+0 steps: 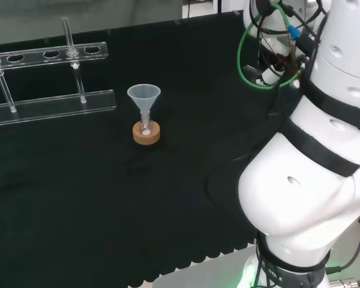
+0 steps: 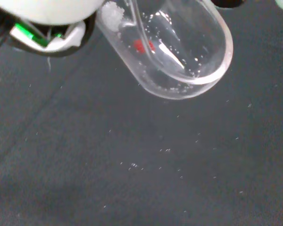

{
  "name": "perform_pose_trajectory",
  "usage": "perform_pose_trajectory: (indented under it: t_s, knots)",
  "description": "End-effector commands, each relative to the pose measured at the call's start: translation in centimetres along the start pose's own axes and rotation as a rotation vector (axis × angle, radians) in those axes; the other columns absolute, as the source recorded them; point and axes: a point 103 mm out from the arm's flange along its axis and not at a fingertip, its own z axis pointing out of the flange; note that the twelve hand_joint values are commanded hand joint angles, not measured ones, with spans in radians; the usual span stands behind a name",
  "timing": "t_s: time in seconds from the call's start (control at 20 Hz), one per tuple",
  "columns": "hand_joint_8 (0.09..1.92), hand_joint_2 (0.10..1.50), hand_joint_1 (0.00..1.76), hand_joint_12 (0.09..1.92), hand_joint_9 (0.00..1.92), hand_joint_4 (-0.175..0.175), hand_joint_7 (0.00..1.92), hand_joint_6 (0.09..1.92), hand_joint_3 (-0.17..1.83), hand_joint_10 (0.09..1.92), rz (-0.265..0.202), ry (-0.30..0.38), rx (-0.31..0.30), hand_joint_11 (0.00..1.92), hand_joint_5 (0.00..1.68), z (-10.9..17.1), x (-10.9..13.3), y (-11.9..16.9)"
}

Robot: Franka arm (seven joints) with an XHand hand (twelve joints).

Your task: Put the weighing funnel back on the table.

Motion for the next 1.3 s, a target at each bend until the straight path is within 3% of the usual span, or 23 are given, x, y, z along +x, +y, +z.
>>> perform_pose_trajectory:
  t_s: [0.05,0.65,0.9,1.0,1.15,1.2,1.3]
  knots:
    - [0.23,0.45,1.24,0.3,1.92,-0.175,1.92,0.09,0.86,0.38,-0.182,0.049,0.01,1.89,1.66,8.0,4.9,4.4]
    - [0.23,0.44,1.24,0.3,1.92,-0.175,1.92,0.09,0.86,0.38,-0.162,0.071,0.086,1.89,1.66,13.0,4.6,3.7]
    - [0.23,0.44,1.24,0.3,1.92,-0.175,1.92,0.09,0.86,0.38,-0.16,0.065,0.075,1.91,1.66,12.9,4.5,3.1]
    - [0.21,0.42,1.23,0.35,1.92,-0.163,1.92,0.09,0.89,0.36,-0.146,0.034,0.044,1.92,1.67,12.2,4.2,2.8]
    - [0.17,0.5,1.03,0.34,1.92,-0.173,1.86,0.09,0.55,0.27,-0.124,0.007,0.009,1.9,1.6,10.6,4.1,2.5]
    - [0.16,0.53,0.95,0.33,1.87,-0.174,1.78,0.09,0.45,0.18,-0.08,0.001,0.028,1.87,1.5,9.8,3.8,2.3]
    - [0.17,0.59,0.79,0.41,1.66,-0.151,1.52,0.09,0.29,0.09,-0.061,0.007,0.055,1.7,1.21,8.8,3.7,2.3]
